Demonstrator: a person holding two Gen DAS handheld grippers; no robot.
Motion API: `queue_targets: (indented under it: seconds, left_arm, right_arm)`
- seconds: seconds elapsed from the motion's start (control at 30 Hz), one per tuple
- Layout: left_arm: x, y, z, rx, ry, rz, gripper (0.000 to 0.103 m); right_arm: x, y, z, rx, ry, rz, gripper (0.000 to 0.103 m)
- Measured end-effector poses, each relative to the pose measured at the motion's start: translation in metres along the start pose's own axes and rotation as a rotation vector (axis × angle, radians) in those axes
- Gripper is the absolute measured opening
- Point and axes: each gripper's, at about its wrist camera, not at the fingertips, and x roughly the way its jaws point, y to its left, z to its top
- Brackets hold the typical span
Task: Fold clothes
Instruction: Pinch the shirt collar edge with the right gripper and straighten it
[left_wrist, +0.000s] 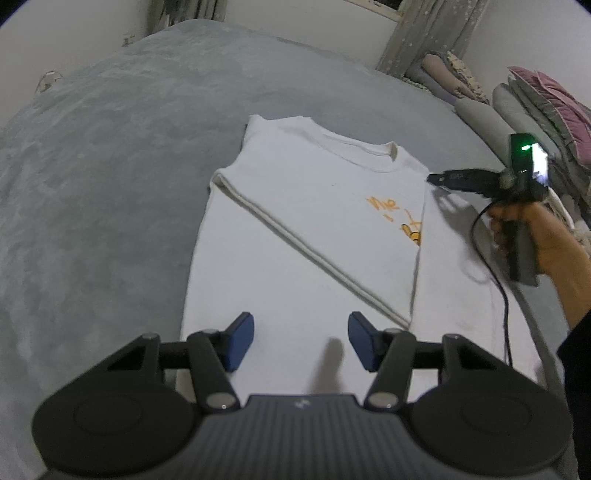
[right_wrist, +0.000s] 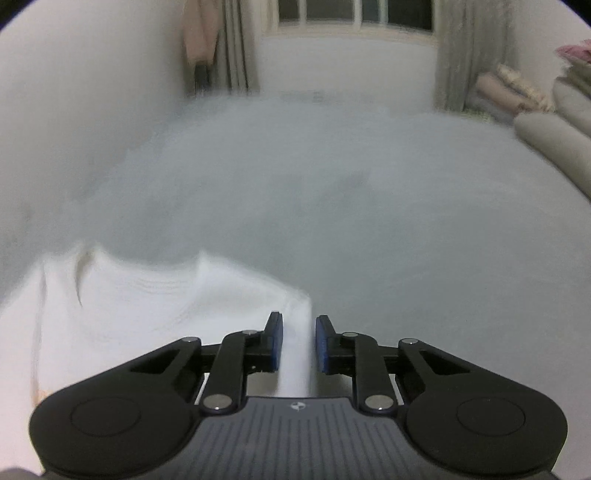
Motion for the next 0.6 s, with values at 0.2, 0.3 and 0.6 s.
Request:
queue_targets:
  seconds: [0.2, 0.3, 0.6]
  left_arm:
    - [-0.006, -0.005, -0.004, 0.011, 0.022, -0.088, 0.064]
    - [-0.007, -0.007, -0.010, -0.004, 0.042, -0.164, 0.077]
    - [-0.007, -0.026, -0.024, 0.053, 0.067, -0.206, 0.060]
  right_arm:
    - [-0.039, -0.010, -0.003, 0.023, -0.099, -0.041, 0.019]
    - [-0.060, -0.011, -0.015, 0.003, -0.040, -0.037, 0.019]
    - [-0.141, -0.012, -0.073, 0.099, 0.099, 0.002, 0.020]
